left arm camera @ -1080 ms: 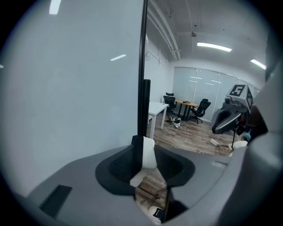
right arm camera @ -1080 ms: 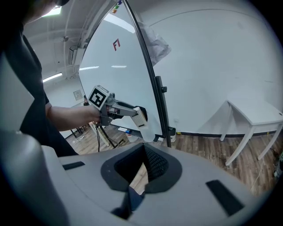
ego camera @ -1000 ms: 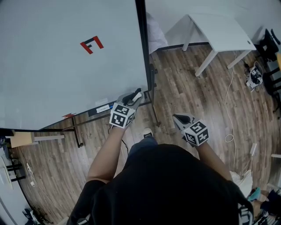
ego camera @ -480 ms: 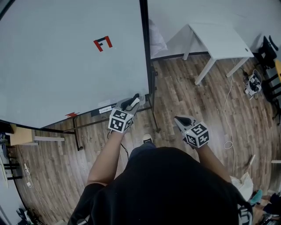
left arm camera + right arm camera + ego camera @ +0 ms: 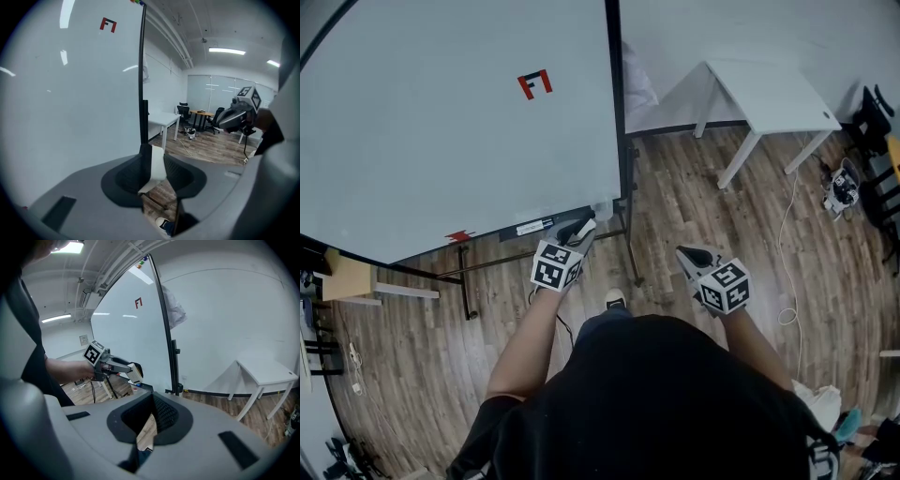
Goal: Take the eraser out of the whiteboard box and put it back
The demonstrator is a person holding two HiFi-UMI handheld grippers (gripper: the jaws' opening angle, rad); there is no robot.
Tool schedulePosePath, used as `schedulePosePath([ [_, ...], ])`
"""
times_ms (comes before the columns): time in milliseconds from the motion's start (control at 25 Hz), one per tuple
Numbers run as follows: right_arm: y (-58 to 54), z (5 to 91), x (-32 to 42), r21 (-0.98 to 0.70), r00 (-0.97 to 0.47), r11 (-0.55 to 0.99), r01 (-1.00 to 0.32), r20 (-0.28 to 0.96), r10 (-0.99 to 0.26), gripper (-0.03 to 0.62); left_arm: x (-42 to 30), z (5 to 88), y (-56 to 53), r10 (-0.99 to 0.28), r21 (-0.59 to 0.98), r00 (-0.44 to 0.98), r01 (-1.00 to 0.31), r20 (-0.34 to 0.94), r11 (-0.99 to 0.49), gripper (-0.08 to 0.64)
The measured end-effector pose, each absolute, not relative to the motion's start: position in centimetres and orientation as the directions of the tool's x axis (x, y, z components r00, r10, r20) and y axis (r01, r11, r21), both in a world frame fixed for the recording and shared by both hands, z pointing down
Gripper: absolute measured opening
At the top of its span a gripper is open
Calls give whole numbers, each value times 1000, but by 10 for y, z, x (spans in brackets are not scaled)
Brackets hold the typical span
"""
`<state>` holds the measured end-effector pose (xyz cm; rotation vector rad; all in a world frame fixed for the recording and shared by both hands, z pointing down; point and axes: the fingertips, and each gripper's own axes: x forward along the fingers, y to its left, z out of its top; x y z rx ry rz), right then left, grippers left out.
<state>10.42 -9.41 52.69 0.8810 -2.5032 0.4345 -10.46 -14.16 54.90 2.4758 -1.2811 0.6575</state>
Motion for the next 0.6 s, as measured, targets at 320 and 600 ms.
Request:
schedulePosePath([
  [320, -70, 527, 106, -141, -704, 757, -638, 504, -499, -5, -99, 549, -109, -709, -1, 484, -825, 512, -565, 152],
  [600, -59, 532, 118, -133, -696, 754, -643, 511, -504, -5, -97, 557, -84, -709, 10, 474, -835, 523, -551, 152],
])
